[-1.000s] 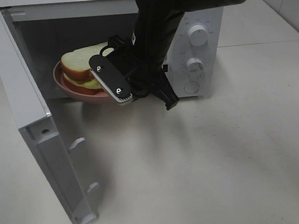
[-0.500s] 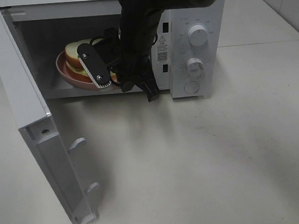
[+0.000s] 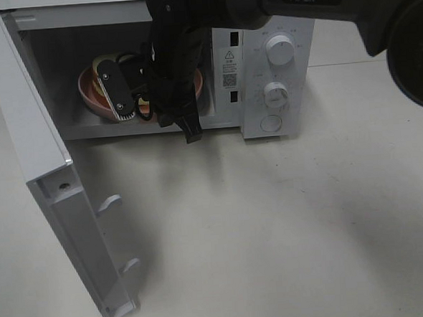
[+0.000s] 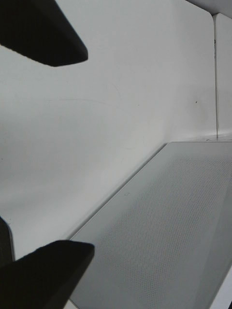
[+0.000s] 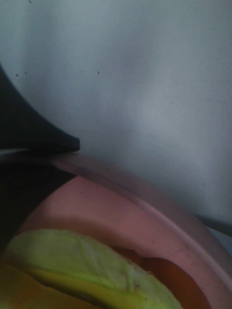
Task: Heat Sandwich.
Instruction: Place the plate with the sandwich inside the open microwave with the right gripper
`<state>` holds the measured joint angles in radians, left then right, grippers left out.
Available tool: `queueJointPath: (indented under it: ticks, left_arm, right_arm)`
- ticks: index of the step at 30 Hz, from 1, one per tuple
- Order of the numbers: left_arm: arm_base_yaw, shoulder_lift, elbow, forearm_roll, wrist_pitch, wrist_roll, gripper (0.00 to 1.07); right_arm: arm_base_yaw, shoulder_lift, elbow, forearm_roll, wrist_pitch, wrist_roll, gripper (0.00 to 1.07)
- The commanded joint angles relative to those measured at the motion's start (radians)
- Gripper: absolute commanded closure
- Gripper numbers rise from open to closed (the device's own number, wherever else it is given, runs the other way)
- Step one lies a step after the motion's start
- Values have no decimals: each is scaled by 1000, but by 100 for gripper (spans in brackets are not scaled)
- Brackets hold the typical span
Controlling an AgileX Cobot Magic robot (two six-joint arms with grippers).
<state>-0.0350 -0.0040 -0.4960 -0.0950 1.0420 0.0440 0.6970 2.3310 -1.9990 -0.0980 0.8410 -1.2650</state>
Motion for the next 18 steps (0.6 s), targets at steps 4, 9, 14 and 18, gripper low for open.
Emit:
queueJointPath:
  ticks: [4, 9, 14, 18]
  left_arm:
    - [-6, -26, 3, -7, -8, -5, 15]
    - [-6, -26, 3, -7, -8, -5, 15]
    - [-6, -26, 3, -7, -8, -5, 15]
    - [-6, -26, 3, -7, -8, -5, 15]
  right_arm:
    - [0, 47, -80, -14, -26, 8, 106]
    - [0, 85, -120, -21, -29, 7, 106]
    - [0, 101, -136, -25, -53, 11, 105]
    - [0, 112, -150, -37, -59, 37, 101]
